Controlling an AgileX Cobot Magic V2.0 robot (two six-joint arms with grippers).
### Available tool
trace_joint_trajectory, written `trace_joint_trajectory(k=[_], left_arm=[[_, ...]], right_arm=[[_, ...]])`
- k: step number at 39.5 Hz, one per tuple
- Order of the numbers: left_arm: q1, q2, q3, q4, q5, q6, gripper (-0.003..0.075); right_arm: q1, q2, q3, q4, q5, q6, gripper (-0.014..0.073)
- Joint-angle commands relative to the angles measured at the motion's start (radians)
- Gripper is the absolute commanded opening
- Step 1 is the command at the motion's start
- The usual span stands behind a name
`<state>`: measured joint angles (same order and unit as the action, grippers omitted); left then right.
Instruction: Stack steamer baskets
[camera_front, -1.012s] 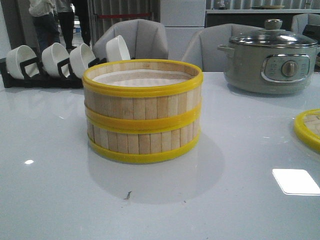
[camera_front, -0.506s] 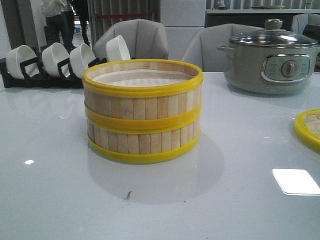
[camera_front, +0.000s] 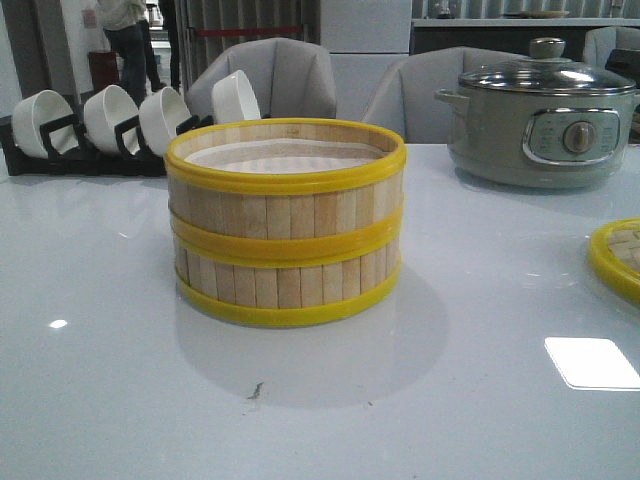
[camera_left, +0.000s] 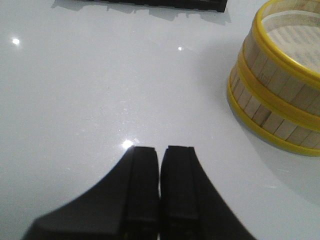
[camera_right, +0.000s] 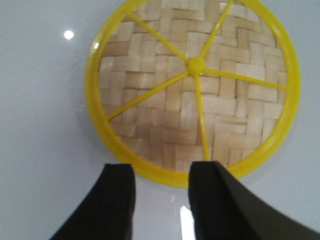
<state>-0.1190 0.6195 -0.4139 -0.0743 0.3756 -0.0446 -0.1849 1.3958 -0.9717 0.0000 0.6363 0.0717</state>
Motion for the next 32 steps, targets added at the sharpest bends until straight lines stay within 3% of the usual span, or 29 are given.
trace_joint_trajectory(k=[1,15,32], left_arm=[[-0.001,-0.003,-0.030,-0.008,-0.084,-0.007,0.0086],[-0.001,-0.003,-0.030,-0.008,-0.084,-0.007,0.0086],[-0.001,-0.003,-0.030,-0.008,-0.084,-0.007,0.0086]], right_arm=[[-0.039,0.067,-0.096,-0.015,-0.053,-0.004,0.0372],[-0.054,0.281,-0.288,-0.017,-0.052,-0.004,0.0372],[-0.055,0.360,-0.309,-0.024,-0.054,-0.004,0.0372]])
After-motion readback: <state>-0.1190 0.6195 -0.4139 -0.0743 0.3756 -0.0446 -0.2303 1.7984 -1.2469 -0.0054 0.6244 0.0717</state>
